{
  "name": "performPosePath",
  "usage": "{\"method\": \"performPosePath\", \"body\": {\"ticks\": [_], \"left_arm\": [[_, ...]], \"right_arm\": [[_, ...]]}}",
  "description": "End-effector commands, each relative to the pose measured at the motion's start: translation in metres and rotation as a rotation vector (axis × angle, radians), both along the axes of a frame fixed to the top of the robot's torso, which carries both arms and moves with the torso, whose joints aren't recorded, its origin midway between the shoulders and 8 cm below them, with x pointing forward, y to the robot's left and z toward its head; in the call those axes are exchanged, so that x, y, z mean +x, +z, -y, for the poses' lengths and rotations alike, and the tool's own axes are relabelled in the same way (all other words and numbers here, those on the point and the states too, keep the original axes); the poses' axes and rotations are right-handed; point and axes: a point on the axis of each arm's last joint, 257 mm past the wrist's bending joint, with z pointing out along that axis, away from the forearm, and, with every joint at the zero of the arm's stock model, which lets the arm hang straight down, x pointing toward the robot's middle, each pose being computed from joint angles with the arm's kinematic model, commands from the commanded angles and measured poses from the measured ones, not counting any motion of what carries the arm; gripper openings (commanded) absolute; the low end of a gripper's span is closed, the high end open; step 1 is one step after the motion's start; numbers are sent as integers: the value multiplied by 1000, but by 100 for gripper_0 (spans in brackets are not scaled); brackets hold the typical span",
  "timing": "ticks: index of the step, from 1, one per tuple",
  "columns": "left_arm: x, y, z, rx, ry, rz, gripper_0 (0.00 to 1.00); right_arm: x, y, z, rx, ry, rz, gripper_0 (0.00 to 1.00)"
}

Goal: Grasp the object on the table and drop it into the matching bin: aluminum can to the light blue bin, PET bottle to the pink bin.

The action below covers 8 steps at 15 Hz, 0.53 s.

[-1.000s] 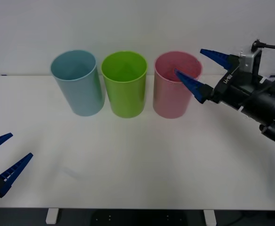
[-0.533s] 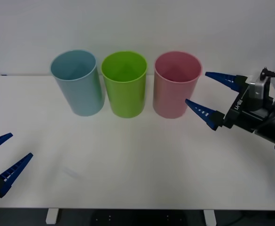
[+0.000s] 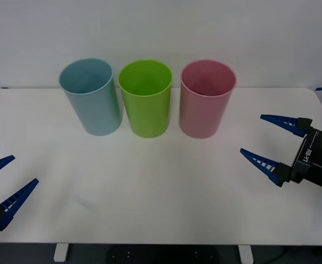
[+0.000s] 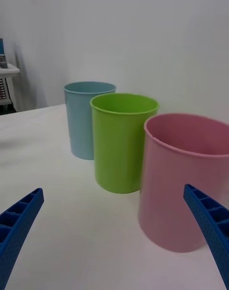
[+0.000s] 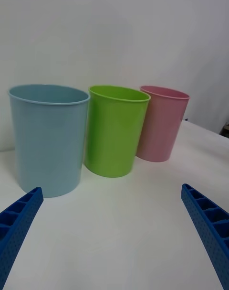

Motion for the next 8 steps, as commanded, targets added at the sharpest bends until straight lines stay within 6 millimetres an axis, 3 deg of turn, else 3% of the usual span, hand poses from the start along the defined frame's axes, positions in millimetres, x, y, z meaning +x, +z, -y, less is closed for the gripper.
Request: {"method": "performPosePath", "body": {"ticks": [1, 8], "left_arm": [[0, 0, 0, 0, 0, 0, 100], [0, 0, 0, 0, 0, 0, 100]], "right_arm": [[-10, -13, 7, -11, -5, -25, 100], [-35, -44, 18, -18, -13, -103, 100]]}}
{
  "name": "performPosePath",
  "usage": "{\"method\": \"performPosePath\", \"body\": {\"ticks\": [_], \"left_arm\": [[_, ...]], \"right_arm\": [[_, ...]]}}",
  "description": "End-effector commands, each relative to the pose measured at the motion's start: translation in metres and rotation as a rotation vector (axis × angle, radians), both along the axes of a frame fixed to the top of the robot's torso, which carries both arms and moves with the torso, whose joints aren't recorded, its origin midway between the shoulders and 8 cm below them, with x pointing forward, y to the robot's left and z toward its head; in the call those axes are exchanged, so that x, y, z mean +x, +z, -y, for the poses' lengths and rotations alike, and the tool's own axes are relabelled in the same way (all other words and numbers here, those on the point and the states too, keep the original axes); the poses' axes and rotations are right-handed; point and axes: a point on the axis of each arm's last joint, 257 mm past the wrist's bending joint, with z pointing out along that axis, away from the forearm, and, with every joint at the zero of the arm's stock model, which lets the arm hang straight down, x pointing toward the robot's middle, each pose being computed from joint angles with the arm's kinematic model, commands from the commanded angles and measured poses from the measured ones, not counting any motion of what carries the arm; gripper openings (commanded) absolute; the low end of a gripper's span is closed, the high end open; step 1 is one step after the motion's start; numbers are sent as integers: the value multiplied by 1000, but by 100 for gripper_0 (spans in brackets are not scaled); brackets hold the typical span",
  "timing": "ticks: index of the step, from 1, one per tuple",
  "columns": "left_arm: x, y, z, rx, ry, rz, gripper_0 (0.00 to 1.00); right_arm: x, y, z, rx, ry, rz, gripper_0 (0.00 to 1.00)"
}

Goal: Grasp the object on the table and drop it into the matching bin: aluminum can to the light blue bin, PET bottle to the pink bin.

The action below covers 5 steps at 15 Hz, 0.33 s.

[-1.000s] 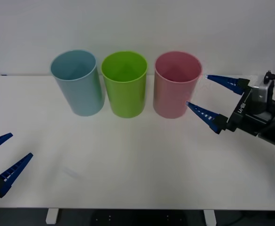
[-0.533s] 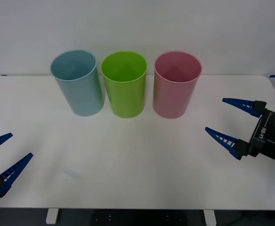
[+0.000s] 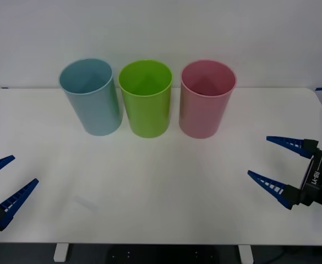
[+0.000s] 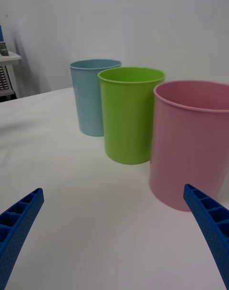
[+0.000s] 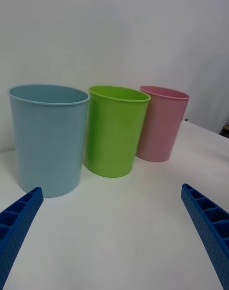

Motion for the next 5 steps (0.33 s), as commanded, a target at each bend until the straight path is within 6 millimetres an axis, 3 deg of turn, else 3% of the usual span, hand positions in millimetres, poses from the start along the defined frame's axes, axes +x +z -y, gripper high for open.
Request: {"method": "performPosePath", "body": {"ticks": [1, 5], "left_arm": [[0, 0, 0, 0, 0, 0, 100], [0, 0, 0, 0, 0, 0, 100]], "right_arm": [[-8, -11, 4, 2, -9, -31, 100], [-8, -11, 4, 2, -9, -31, 100]]}}
